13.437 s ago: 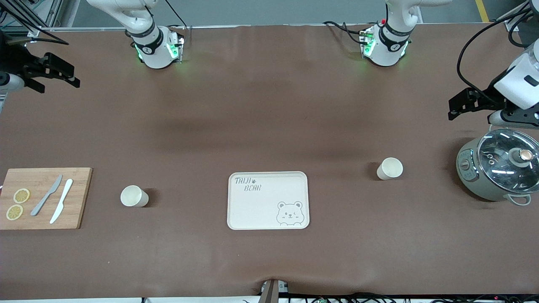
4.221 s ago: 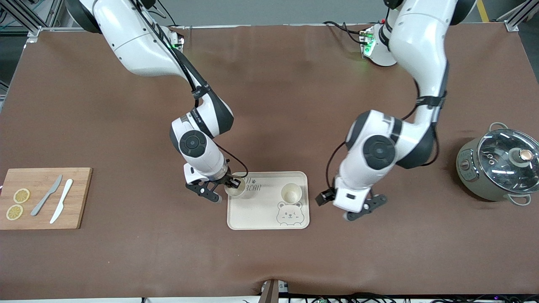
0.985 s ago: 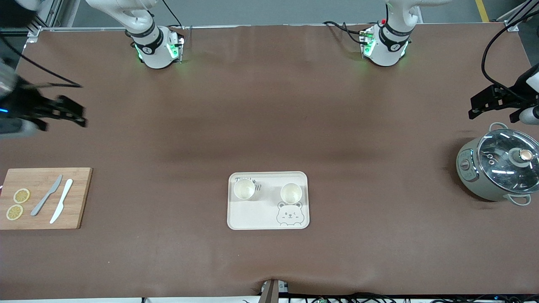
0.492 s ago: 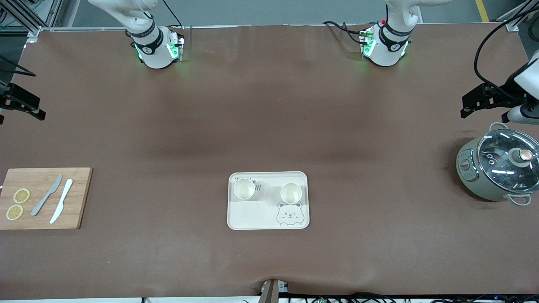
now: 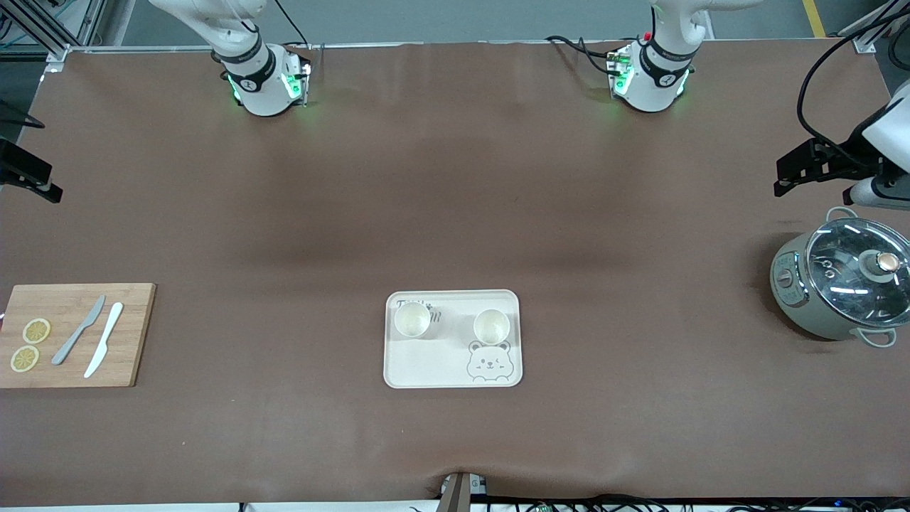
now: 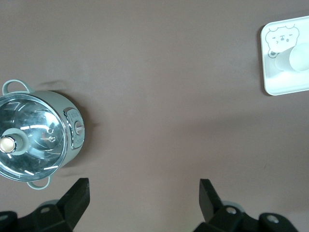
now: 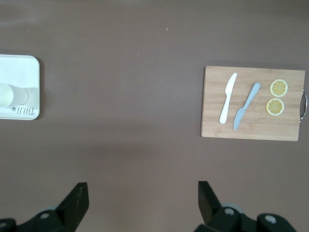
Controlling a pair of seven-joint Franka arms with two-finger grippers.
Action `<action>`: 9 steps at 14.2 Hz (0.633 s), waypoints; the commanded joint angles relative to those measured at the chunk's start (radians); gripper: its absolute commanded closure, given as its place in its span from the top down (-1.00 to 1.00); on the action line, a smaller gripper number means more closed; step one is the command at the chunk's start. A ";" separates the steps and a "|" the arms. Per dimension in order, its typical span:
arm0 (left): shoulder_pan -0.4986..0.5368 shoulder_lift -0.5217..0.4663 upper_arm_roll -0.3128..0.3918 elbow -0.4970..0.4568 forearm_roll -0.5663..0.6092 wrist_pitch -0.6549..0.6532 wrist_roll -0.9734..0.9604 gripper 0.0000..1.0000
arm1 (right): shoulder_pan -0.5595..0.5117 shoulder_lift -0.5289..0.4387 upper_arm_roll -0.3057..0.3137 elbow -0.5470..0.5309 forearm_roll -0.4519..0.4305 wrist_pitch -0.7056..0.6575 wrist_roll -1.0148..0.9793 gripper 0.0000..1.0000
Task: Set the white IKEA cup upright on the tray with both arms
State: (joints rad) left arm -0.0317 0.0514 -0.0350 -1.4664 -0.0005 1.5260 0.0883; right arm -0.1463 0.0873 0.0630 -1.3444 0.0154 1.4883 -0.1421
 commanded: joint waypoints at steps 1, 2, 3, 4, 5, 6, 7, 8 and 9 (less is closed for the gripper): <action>0.001 -0.010 -0.003 0.009 0.016 -0.018 -0.010 1.00 | -0.027 -0.004 0.020 0.011 0.015 -0.014 -0.004 1.00; 0.003 -0.010 -0.003 0.009 0.016 -0.018 -0.010 1.00 | -0.024 -0.004 0.021 0.011 0.017 -0.014 -0.004 1.00; 0.004 -0.009 -0.003 0.009 0.016 -0.018 -0.010 1.00 | -0.022 -0.004 0.023 0.011 0.017 -0.014 -0.004 1.00; 0.006 -0.008 -0.002 0.009 0.016 -0.018 -0.010 1.00 | -0.022 -0.003 0.023 0.011 0.017 -0.013 -0.004 1.00; 0.006 -0.008 -0.002 0.009 0.019 -0.018 -0.010 1.00 | -0.022 -0.003 0.023 0.011 0.017 -0.011 -0.004 1.00; 0.006 -0.010 -0.002 0.009 0.019 -0.018 -0.010 1.00 | -0.024 -0.003 0.023 0.011 0.017 -0.011 -0.004 1.00; 0.006 -0.010 -0.002 0.009 0.020 -0.018 -0.010 1.00 | -0.024 -0.003 0.023 0.011 0.015 -0.013 -0.004 1.00; 0.006 -0.009 -0.002 0.009 0.022 -0.018 -0.010 1.00 | -0.024 -0.003 0.021 0.011 0.017 -0.014 -0.004 1.00; 0.006 -0.008 -0.002 0.009 0.022 -0.017 -0.010 1.00 | -0.024 -0.003 0.023 0.013 0.017 -0.014 -0.004 1.00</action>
State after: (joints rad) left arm -0.0274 0.0514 -0.0333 -1.4662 -0.0005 1.5260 0.0882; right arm -0.1471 0.0873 0.0689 -1.3442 0.0186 1.4882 -0.1421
